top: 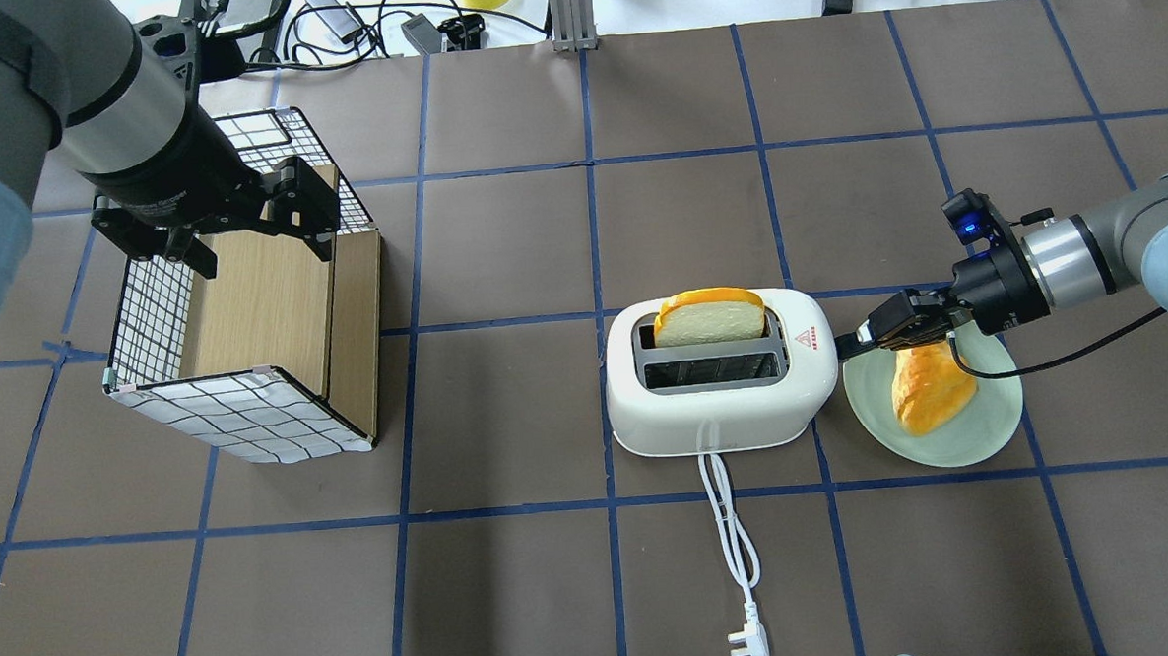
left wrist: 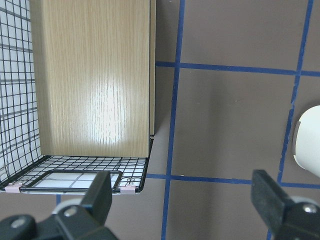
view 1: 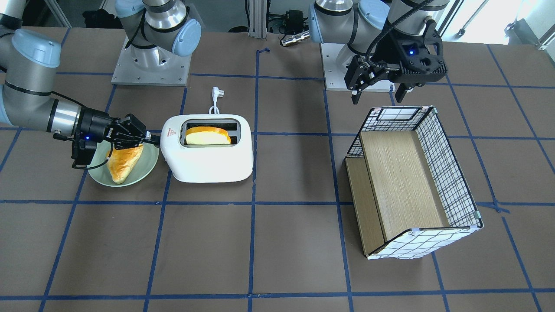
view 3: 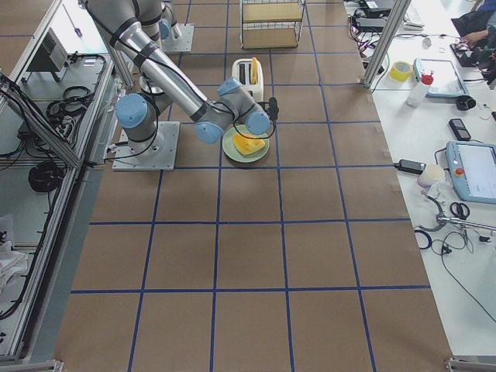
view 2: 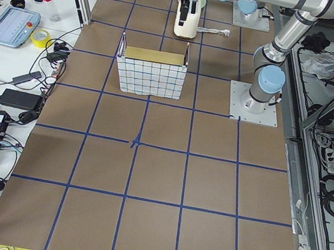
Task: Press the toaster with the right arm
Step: 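Hold the lever down, then release it with the right gripper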
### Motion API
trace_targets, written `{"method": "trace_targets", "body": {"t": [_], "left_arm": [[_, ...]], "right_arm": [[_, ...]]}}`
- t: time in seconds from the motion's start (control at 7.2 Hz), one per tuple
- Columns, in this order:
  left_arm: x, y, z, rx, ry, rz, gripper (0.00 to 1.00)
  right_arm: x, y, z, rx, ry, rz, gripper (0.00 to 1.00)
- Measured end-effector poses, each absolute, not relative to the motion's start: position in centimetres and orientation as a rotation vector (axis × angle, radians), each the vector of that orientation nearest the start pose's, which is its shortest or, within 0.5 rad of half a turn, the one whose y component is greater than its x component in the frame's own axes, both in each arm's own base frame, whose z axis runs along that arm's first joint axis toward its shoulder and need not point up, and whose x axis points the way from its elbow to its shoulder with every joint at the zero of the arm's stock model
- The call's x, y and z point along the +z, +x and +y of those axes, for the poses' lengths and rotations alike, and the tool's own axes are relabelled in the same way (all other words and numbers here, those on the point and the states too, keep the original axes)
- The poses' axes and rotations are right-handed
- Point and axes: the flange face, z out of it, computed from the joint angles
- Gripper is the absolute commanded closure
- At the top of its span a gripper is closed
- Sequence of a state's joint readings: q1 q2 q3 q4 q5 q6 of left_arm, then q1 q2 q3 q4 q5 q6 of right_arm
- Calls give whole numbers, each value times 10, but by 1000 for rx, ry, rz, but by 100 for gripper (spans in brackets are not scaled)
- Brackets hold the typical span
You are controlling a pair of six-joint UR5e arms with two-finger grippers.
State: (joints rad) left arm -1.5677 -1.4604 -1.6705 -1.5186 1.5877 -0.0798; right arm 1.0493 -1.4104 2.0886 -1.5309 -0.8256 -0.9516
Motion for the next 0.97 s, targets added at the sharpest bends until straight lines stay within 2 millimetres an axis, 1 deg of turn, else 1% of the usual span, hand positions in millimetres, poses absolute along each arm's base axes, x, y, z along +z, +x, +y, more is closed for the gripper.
{"method": "trace_targets", "body": {"t": [0.28,0.56,0.97], "left_arm": [[496,-130,-452,-99,-130,3123,0],[496,-130,-452,-99,-131,3123,0],[496,-130,-452,-99,-130,3123,0]], "right_arm": [[206,-26,-448,34,-149,2152,100],[198,-24,-445,26,-153,2157,100],[191,-22,-442,15,-160,2164,100]]}}
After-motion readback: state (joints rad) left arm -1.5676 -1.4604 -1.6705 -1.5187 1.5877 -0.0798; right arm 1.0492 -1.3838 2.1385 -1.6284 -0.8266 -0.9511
